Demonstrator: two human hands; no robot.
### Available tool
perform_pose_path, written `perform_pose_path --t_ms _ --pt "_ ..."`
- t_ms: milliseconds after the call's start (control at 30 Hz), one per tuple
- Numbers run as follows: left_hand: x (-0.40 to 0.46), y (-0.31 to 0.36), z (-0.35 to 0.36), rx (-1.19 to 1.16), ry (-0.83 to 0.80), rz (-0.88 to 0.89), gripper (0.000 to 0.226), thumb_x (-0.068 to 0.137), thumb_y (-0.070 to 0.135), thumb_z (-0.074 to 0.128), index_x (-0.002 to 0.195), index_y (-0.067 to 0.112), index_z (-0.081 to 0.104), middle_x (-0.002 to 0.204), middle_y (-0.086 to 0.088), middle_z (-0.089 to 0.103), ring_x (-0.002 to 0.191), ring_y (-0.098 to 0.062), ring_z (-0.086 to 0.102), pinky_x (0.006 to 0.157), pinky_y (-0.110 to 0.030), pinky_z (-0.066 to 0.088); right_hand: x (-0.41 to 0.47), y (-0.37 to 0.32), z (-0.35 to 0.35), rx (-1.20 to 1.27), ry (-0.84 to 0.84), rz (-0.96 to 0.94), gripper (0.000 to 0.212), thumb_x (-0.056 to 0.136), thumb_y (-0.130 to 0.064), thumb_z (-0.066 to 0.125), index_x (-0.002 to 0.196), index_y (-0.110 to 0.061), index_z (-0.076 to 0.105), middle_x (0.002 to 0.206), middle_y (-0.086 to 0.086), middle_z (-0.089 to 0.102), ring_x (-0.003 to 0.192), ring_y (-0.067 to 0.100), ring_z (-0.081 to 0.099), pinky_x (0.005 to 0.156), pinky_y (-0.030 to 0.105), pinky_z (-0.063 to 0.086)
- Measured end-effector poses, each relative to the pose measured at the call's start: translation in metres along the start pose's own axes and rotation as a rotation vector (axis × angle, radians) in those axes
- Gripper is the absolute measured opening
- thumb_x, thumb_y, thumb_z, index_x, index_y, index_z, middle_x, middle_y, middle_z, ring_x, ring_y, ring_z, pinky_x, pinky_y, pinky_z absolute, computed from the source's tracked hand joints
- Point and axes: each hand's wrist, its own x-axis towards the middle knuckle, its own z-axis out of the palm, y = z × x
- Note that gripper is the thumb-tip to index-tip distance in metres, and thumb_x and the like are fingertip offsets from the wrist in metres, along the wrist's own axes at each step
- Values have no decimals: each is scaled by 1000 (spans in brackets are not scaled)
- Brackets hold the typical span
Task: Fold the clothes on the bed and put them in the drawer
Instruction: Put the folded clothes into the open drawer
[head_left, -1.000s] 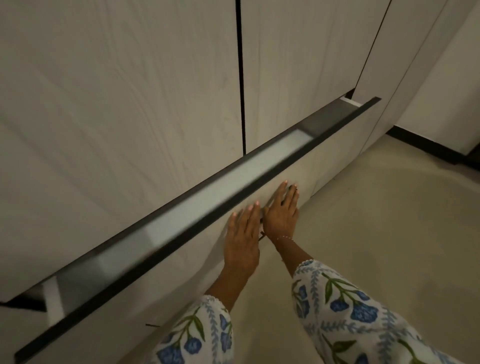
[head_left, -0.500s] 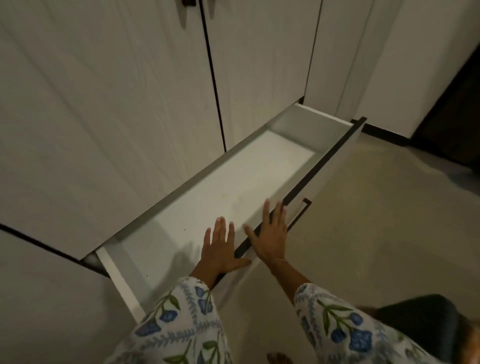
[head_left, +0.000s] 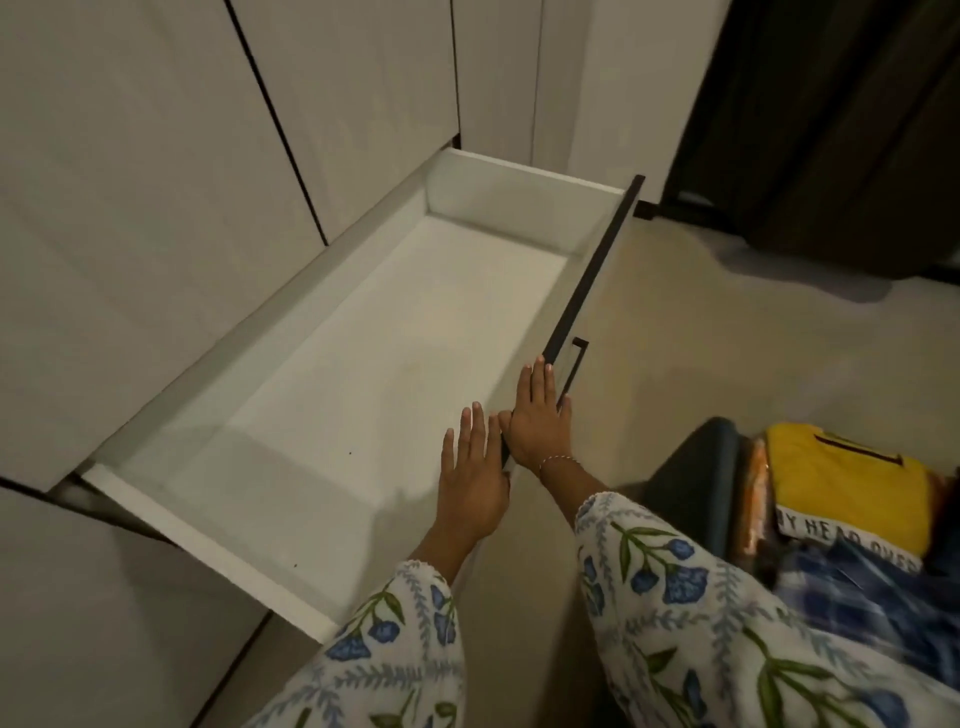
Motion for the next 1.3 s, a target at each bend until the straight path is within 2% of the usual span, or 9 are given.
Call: perform_pose_path --t_ms 200,367,533,700,833,933,1133,1200,1300 --pt "-11 51 9 -14 -20 -23 87 61 22 83 136 -2 45 138 -24 48 127 -36 48 109 -49 30 -28 45 -10 18 -32 42 72 101 -42 27 150 -7 -12 157 11 -21 146 24 -17 118 50 1" --pt "-8 44 13 -117 -42 -79 66 100 22 31 146 7 -13 149 -14 -23 145 -31 -12 114 -39 -13 -23 34 -9 73 -26 39 74 100 -44 30 150 -7 -12 156 10 -23 145 23 -19 118 50 -1" --pt "-8 52 22 -93 26 -47 63 89 16 42 146 -3 23 151 -25 23 141 -39 25 112 -47 11 -30 45 -11 88 -31 29 73 100 -44 29 150 -8 -10 157 10 -21 145 21 -19 118 50 0" --pt "-9 55 27 47 90 -41 72 84 9 64 144 -6 26 148 -28 30 138 -40 30 111 -56 21 -36 47 -14 114 -39 17 67 102 -42 27 151 -14 -9 159 8 -15 146 21 -15 117 53 6" --pt "-25 102 32 325 33 32 76 92 20 45 148 -3 0 156 -25 10 145 -36 8 110 -57 -16 -73 90 -8 294 88 114 65 101 -45 27 152 -20 -4 160 11 -7 147 23 -7 116 49 8" --pt "-38 167 58 6 -165 138 77 92 21 50 149 2 2 157 -19 4 146 -34 5 115 -55 0 -124 168 3 246 136 264 69 100 -45 33 152 -18 -2 160 13 -6 148 25 -5 117 48 10" --pt "-39 313 95 -1167 -645 -394 85 78 27 76 145 4 28 148 -15 37 133 -28 41 105 -35 38 -243 347 20 69 219 574 67 96 -53 27 142 -6 41 146 22 40 133 37 42 98 55 45" --pt "-38 342 111 -1308 -740 -494 59 76 24 78 126 6 52 128 -8 57 111 -25 59 89 -34 49 -275 389 26 -8 188 614 92 89 -71 3 147 -6 33 150 20 33 137 36 36 103 51 39" --pt "-32 357 154 -1330 -891 -550 96 42 51 91 122 8 60 117 -12 66 100 -29 66 91 -43 53 -294 432 32 340 322 793 106 76 -85 10 153 -11 9 159 13 10 146 27 13 116 43 19"
